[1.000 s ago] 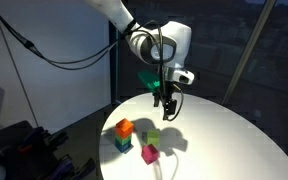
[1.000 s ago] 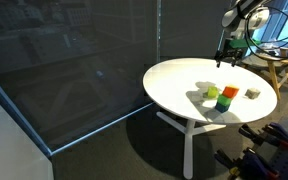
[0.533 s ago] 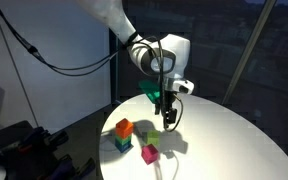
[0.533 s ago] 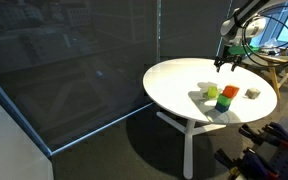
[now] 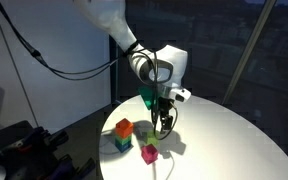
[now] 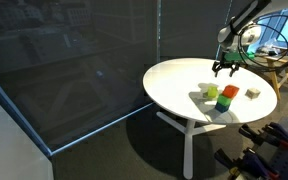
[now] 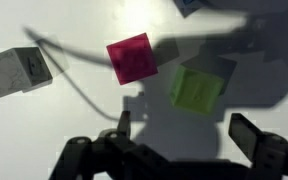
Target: Put the light green block on the orange block
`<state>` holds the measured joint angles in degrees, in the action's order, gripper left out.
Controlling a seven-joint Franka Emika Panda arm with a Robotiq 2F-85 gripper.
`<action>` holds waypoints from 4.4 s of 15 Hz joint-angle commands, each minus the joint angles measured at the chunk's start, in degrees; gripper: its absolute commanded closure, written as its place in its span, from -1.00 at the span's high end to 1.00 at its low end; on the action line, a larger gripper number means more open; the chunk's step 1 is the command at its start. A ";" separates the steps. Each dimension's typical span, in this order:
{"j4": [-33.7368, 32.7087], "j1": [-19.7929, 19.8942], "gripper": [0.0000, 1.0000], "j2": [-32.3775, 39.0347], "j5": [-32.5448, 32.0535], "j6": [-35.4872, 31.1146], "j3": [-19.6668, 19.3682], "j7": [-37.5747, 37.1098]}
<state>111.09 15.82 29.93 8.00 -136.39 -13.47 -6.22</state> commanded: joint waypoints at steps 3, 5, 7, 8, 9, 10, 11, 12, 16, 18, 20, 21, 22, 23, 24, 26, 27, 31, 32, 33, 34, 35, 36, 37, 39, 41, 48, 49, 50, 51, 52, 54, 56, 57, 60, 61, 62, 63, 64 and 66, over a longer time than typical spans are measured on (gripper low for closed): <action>-0.87 -0.14 1.00 1.97 1.75 -2.64 1.40 -2.96; -1.20 -0.26 1.00 2.84 1.83 -3.06 1.76 -3.46; -1.48 -0.39 1.00 3.73 1.78 -3.57 1.94 -4.06; -1.63 -0.45 1.00 4.14 1.76 -3.82 1.99 -4.18; -1.75 -0.40 1.00 4.54 1.85 -4.12 2.11 -4.18; -1.88 -0.39 1.00 4.90 1.90 -4.34 2.18 -4.24; -2.12 -0.28 1.00 5.29 2.05 -4.48 2.30 -4.20; -2.34 -0.16 1.00 5.62 2.21 -4.57 2.43 -4.11; -3.36 -0.13 1.00 6.92 2.83 -4.68 2.58 -4.14; -3.91 -0.25 1.00 7.12 2.56 -3.88 2.38 -4.26; -2.28 -0.52 1.00 6.48 1.69 -4.32 2.11 -3.47; -2.24 -0.53 1.00 6.53 1.69 -4.32 2.11 -3.47; -2.21 -0.53 1.00 6.55 1.69 -4.32 2.11 -3.47; -2.20 -0.53 1.00 6.56 1.69 -4.32 2.11 -3.47; -2.20 -0.53 1.00 6.56 1.69 -4.32 2.11 -3.47; -2.20 -0.53 1.00 6.57 1.68 -4.32 2.11 -3.47; -2.20 -0.53 1.00 6.57 1.68 -4.32 2.11 -3.47; -2.32 -0.57 1.00 7.22 1.92 -5.48 2.12 -3.79; -2.36 -0.52 1.00 7.37 2.03 -5.62 2.17 -3.81; -2.46 -0.50 1.00 7.57 2.07 -5.78 2.18 -3.84; -2.61 -0.48 1.00 7.85 2.22 -6.14 2.20 -4.01; -2.72 -0.42 1.00 8.07 2.29 -6.42 2.26 -3.97; -2.81 -0.42 1.00 8.29 2.32 -6.77 2.26 -4.06; -2.97 -0.40 1.00 8.55 2.40 -7.06 2.31 -4.12; -3.27 -0.39 1.00 8.99 2.47 -7.24 2.40 -4.19; -3.61 -0.63 1.00 9.44 2.38 -7.32 2.35 -4.55; -5.79 -1.59 1.00 11.45 2.05 -6.65 2.22 -5.61; -6.13 -1.67 1.00 11.81 2.02 -6.67 2.18 -5.77; -6.41 -1.72 1.00 12.09 2.01 -6.63 2.16 -5.90; -6.73 -1.78 1.00 12.43 2.00 -6.63 2.11 -6.15; -7.00 -1.77 1.00 12.74 1.99 -6.63 2.08 -6.29; -7.57 -1.69 1.00 13.32 2.00 -6.45 2.06 -6.42; -8.06 -1.67 1.00 13.86 1.99 -6.42 2.02 -6.57; -8.31 -1.67 1.00 14.13 1.99 -6.44 2.01 -6.69; -8.97 -1.72 1.00 14.92 1.93 -6.34 1.93 -7.06; -9.20 -1.74 1.00 15.19 1.90 -6.28 1.90 -7.19; -9.36 -1.76 1.00 15.40 1.88 -6.28 1.88 -7.26; -9.52 -1.76 1.00 15.58 1.87 -6.24 1.87 -7.28; -9.72 -1.74 1.00 15.80 1.86 -6.18 1.85 -7.31; -10.02 -1.70 0.50 16.22 1.85 -6.06 1.82 -7.30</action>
<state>103.20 14.17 44.93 9.71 -143.45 -11.34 -12.28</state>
